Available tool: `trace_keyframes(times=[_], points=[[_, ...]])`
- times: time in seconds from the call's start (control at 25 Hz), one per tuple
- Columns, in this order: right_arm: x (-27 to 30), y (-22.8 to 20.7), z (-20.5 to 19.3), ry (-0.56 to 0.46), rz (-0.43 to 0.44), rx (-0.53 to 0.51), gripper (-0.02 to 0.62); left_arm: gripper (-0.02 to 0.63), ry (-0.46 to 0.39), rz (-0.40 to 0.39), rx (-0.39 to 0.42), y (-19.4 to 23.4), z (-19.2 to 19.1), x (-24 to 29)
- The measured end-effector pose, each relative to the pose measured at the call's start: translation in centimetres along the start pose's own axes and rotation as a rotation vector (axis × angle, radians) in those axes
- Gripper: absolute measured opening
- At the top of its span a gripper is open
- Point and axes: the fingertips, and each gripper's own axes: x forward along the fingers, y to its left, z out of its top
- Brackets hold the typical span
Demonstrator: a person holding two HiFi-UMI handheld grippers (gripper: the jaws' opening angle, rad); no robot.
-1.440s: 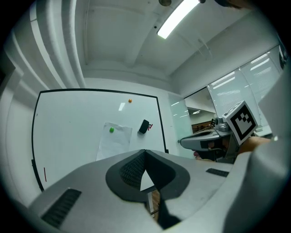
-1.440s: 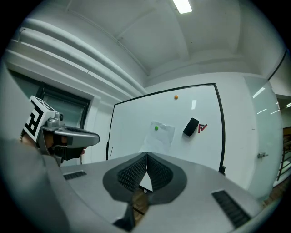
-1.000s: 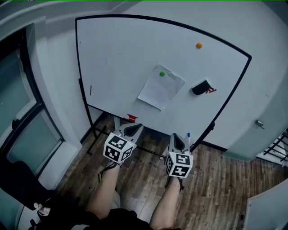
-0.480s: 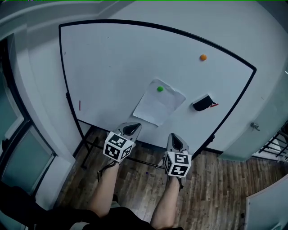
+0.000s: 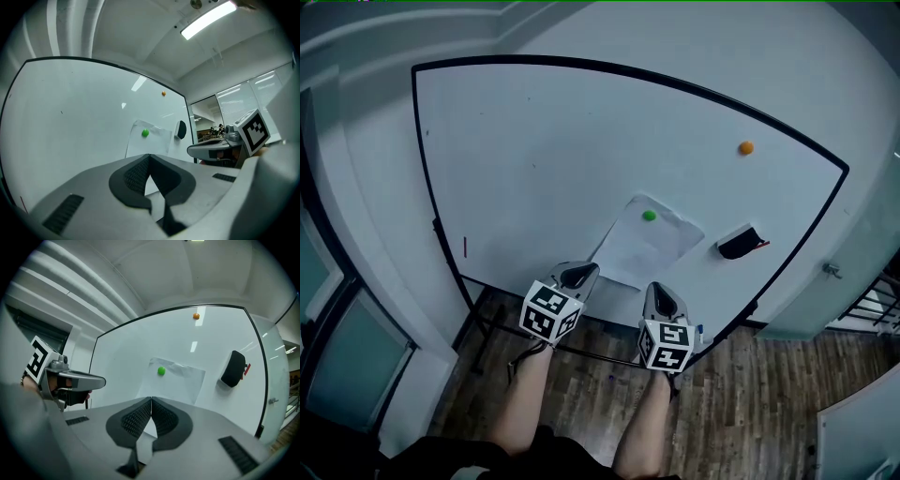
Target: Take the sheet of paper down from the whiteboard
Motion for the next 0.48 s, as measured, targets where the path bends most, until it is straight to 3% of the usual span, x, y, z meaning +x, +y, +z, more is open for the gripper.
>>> trace_keyframes(times=[0.48], points=[[4.2, 2.2, -0.3, 0.013, -0.049, 0.009, 0.023, 0.018, 0.010, -0.066, -0.022, 4.4, -1.9, 1.5]])
